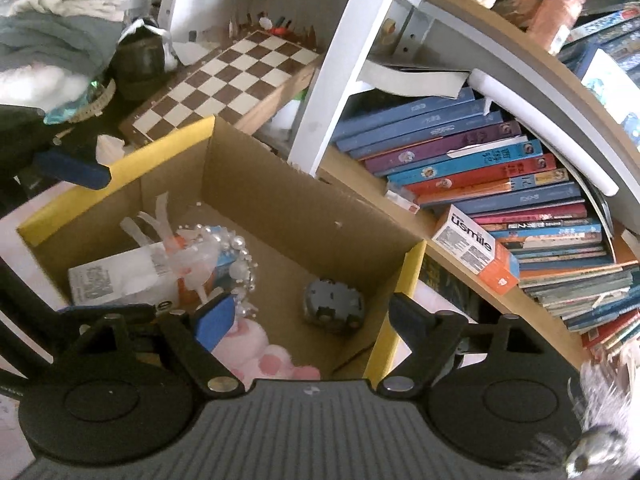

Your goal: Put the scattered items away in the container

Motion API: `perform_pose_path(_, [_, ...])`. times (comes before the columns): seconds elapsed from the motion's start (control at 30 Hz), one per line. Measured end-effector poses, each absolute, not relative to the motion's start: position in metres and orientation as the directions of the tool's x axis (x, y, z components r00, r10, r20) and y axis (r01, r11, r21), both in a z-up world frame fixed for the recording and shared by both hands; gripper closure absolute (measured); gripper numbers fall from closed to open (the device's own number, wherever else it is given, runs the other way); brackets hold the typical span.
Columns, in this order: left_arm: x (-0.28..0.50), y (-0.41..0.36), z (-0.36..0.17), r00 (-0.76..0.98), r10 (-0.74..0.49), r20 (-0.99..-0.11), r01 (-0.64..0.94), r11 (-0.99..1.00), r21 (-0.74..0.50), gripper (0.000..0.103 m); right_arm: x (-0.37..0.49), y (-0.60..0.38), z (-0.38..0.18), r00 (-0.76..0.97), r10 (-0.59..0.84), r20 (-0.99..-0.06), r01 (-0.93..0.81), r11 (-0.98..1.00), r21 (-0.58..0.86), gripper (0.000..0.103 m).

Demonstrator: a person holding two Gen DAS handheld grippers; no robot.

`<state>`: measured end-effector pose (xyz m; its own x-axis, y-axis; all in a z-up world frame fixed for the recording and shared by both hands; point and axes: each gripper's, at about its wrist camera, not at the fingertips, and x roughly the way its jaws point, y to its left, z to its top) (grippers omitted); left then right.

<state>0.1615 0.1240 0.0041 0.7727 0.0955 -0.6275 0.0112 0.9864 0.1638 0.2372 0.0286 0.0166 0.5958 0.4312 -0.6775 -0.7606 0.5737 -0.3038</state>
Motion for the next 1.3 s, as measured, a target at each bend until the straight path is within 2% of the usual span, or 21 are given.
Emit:
perform_pose_path(0.23, [0.138, 0.117, 0.015, 0.795, 0.116, -0.596, -0.009, 0.984, 0.178, 0.005, 0.22, 0.002, 0.03, 0.607, 0.457, -0.65, -0.737, 0.629, -0.246, 0.014])
perform_pose_path(0.47, [0.116, 0.11, 0.02, 0.802, 0.119, -0.586, -0.016, 0.984, 0.178, 0.005, 0.199, -0.029, 0.031, 0.626, 0.445, -0.64, -0.716, 0.654, -0.246, 0.011])
perform_pose_path(0.93, [0.082, 0.087, 0.013, 0.796, 0.089, -0.599, 0.007, 0.988, 0.155, 0.004, 0.161, -0.074, 0.008, 0.635, 0.404, -0.658, -0.639, 0.754, -0.154, 0.0])
perform_pose_path(1.3, [0.065, 0.07, 0.003, 0.789, 0.052, -0.612, 0.026, 0.993, 0.118, 0.004, 0.137, -0.102, -0.009, 0.64, 0.352, -0.683, -0.566, 0.817, -0.108, 0.0])
